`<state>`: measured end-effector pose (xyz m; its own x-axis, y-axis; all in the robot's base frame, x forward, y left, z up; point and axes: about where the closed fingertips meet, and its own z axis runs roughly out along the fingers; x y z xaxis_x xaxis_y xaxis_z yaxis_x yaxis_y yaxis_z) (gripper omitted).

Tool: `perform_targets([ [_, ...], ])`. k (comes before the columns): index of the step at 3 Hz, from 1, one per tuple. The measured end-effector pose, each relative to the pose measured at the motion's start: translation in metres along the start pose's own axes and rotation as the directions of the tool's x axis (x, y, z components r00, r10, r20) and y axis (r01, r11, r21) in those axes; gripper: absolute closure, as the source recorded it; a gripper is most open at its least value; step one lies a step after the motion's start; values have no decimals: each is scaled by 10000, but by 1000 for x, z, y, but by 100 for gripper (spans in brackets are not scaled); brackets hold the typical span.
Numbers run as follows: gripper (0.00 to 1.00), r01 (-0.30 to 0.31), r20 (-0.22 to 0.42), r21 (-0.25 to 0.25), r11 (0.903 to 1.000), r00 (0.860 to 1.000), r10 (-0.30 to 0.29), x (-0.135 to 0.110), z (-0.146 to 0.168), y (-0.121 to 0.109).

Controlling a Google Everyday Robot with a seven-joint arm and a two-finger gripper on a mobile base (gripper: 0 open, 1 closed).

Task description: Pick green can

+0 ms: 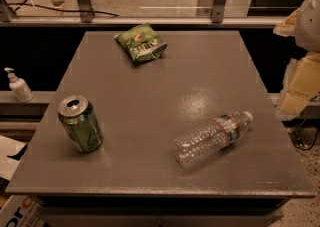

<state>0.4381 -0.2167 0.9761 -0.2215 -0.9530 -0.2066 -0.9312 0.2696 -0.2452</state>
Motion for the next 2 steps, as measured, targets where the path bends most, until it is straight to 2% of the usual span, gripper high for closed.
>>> perform_targets([
  [1, 0, 0, 1, 2, 10000, 10000, 0, 0, 0, 0],
  [2, 0, -78, 593, -178, 9998, 9982, 88, -8, 11, 8],
])
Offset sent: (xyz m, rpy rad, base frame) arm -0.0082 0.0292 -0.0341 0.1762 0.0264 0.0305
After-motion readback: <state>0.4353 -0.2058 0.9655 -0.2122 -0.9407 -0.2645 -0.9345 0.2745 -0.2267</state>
